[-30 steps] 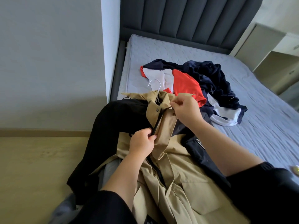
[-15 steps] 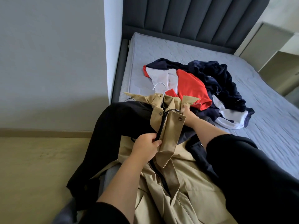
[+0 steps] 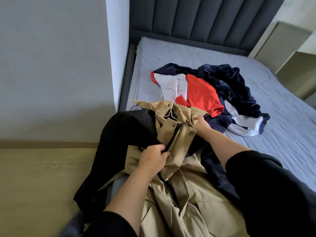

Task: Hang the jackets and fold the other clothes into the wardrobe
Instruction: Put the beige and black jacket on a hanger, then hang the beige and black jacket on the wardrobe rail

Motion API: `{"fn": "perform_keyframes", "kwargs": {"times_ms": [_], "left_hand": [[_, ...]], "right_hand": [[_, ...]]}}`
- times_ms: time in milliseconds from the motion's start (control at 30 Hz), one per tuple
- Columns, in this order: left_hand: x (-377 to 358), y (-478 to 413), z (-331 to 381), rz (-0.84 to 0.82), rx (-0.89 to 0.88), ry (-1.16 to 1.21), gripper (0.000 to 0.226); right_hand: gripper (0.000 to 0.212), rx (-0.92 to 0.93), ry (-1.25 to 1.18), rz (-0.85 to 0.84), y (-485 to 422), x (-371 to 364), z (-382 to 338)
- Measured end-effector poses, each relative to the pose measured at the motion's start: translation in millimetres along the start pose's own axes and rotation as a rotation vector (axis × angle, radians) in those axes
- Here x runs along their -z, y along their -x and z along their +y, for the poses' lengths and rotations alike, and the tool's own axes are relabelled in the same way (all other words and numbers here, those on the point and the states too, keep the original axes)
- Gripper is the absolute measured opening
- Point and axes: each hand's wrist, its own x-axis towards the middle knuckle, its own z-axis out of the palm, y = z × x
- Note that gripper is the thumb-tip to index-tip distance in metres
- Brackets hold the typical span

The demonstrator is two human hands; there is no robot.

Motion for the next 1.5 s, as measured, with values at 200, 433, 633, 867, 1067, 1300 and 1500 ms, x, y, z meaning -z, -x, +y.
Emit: {"fn": "perform_keyframes", "kwargs": {"times_ms": [200,433,633,867,1067,1300,1500], "left_hand": [[13,17,22,0.131,0.025,0.059,0.019],[83,30,66,0.331,-0.01,0.072,0.018],[156,49,100,0.518,-0.056,0.092,0.015],[272,100,116,0.851,-0.044,0.016,0.017],[394,172,93,1.115,0.04,-0.147,0.018],[513,261,-5,1.282,0.28,-0.299,0.023],[570,327,-169,1.132,0.494,-0.45,0.027]], "right_hand": [[0.037,0.195,-0.138,0.25,39,38,-29],[0.009,0.415,-0.171,0.407,92,88,-90],[0.012,0.596,-0.269,0.501,145,117,-166],[0.015,0.785,-0.505,0.542,233,136,-277],[0.01,0.987,-0.687,0.431,316,115,-384],[0.007,1.123,-0.796,0.153,396,22,-501],[0.006,1.034,-0.672,-0.166,430,-137,-595]]}}
